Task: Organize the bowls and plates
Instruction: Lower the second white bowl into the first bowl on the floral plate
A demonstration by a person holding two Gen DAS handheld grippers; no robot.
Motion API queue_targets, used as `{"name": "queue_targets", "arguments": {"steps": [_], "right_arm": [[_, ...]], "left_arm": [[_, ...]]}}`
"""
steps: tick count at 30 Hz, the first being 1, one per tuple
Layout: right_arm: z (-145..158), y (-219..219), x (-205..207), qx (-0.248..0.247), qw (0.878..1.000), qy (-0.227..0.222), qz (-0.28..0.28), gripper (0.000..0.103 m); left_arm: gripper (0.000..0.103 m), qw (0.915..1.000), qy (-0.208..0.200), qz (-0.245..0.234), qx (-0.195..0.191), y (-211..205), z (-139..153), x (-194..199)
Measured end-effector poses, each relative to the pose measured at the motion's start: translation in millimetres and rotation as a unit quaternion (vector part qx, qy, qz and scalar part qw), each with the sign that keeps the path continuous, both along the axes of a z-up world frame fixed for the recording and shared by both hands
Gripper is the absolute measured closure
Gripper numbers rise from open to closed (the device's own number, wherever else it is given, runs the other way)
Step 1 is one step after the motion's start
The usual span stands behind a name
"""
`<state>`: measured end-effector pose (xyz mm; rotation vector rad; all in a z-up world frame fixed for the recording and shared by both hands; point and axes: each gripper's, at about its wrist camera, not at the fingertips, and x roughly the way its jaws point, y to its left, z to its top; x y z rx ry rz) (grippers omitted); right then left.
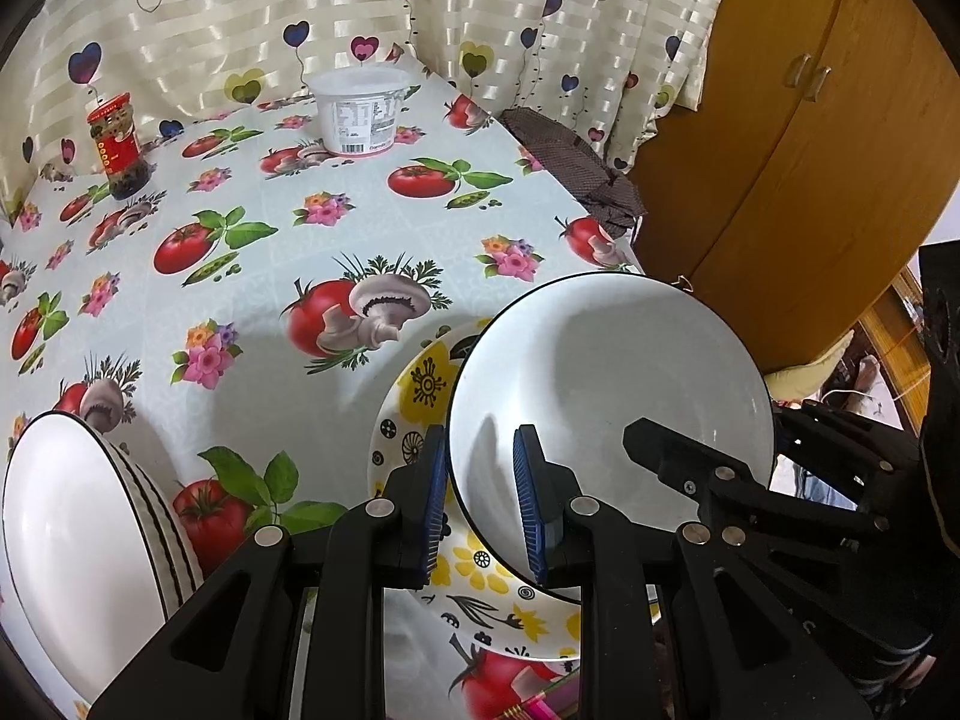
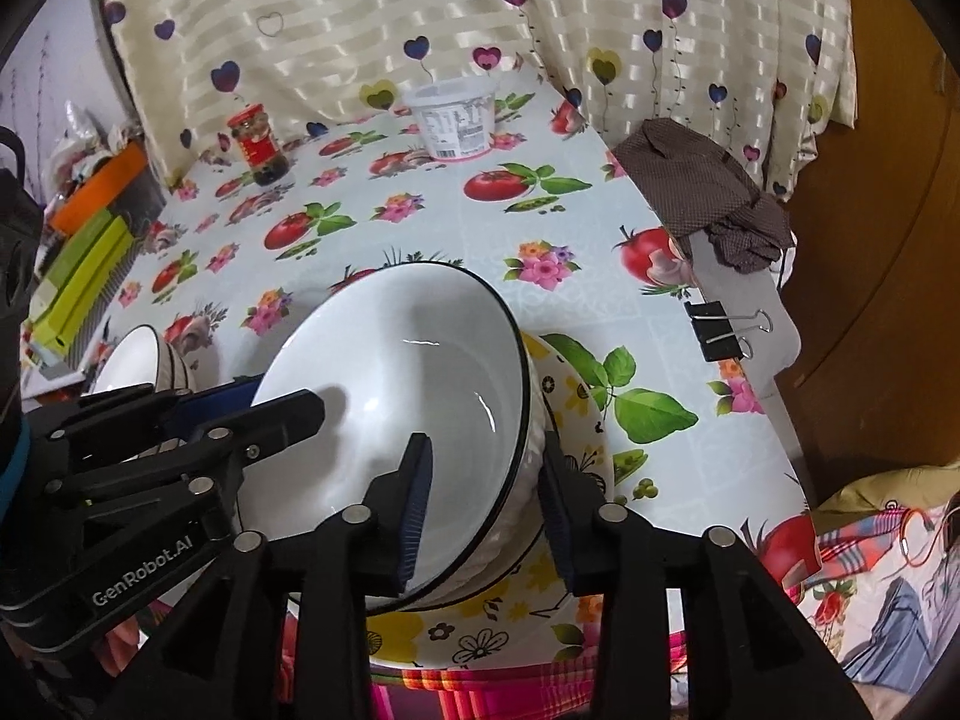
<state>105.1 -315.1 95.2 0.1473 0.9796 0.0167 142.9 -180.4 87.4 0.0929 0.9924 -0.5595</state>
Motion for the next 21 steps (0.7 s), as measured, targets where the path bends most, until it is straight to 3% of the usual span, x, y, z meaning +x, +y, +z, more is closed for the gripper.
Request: {"name": "queue_targets", "arguments": {"steps": [4, 9, 12, 21], "right_arm": [[0, -1, 0, 0.006, 1.000, 0.001, -0.001, 0.067], [5, -9, 1, 0.049, 0.999, 0.005, -0.010, 0.063], [7, -9, 0, 0.027, 1.000, 0.008, -0.015, 0.062], [5, -13, -5, 0.028, 1.000, 0.005, -0.010, 0.061]], "left_arm": [[0.080, 1.0000, 0.000, -0.001, 0.000, 0, 0, 0], [0.080, 1.0000, 0.004, -0.005, 0.007, -2, -5, -1], [0.080, 0.9999, 0.008, -0.005, 0.010, -3, -9, -1], [0.080, 0.9999, 0.010, -0.004, 0.002, 0, -8, -2]]}}
